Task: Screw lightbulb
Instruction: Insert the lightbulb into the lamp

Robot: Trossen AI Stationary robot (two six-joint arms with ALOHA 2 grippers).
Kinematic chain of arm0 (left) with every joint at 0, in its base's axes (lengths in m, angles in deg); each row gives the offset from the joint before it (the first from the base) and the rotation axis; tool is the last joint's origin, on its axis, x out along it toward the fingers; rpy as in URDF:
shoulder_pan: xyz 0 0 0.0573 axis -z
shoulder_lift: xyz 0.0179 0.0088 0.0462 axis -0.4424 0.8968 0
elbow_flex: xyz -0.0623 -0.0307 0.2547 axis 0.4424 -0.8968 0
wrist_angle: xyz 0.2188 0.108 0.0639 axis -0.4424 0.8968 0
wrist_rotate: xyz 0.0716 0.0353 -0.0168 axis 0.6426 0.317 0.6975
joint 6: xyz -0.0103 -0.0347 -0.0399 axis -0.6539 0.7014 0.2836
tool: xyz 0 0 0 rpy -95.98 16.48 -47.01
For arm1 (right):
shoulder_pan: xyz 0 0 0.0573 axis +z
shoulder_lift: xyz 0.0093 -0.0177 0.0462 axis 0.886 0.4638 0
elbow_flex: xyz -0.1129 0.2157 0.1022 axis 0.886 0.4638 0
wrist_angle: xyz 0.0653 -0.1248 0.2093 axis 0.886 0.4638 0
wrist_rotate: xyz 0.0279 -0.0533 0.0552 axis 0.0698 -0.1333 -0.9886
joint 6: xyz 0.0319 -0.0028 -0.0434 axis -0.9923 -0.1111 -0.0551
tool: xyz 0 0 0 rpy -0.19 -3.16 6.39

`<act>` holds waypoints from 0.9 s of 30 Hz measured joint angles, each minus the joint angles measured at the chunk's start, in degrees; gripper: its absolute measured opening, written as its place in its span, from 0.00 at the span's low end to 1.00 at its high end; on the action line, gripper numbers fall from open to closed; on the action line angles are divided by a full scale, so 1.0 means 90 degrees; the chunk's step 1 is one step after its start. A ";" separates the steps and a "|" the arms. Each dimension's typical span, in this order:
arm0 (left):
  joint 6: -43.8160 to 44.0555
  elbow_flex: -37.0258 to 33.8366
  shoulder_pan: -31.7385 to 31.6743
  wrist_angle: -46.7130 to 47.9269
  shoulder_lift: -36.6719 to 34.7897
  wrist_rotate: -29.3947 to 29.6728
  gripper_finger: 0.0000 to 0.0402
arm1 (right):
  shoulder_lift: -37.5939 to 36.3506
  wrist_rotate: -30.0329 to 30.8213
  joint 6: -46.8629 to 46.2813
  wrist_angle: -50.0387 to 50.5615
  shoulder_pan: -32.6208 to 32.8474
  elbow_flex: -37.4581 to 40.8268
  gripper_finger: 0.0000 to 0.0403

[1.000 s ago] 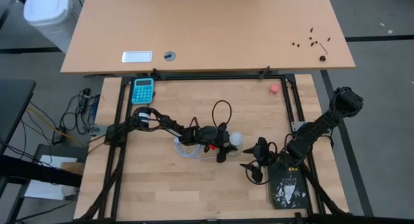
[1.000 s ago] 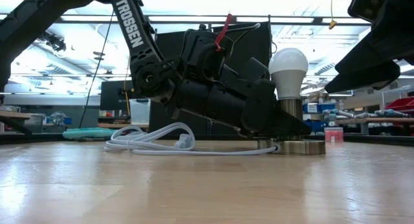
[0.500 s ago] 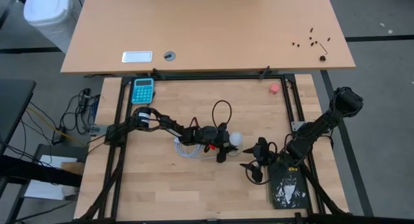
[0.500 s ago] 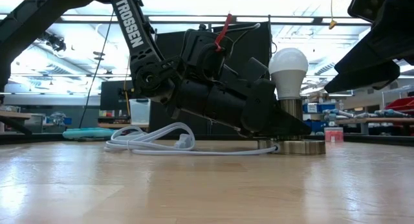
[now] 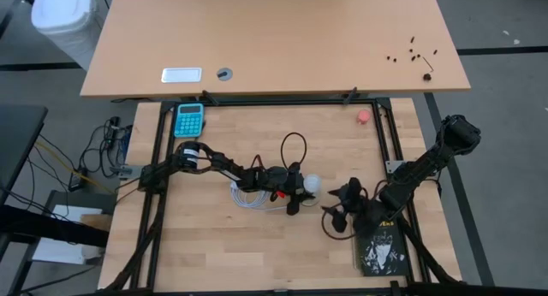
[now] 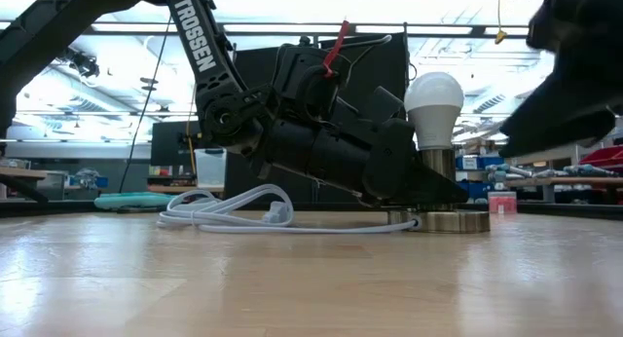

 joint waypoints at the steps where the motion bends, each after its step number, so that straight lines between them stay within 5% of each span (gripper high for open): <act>1: 0.0000 0.0000 -0.0001 0.0000 0.0000 0.0000 0.48 | 0.0000 0.0065 -0.0238 0.0204 0.0000 0.0000 0.77; 11: 0.0000 0.0000 -0.0001 -0.0002 0.0000 0.0002 0.48 | 0.0000 0.0775 0.0720 -0.0214 -0.0265 0.0003 0.77; 27: 0.0000 0.0000 0.0000 -0.0005 0.0000 0.0002 0.48 | 0.0000 -0.0358 0.2518 -0.1472 -0.1056 0.0005 0.77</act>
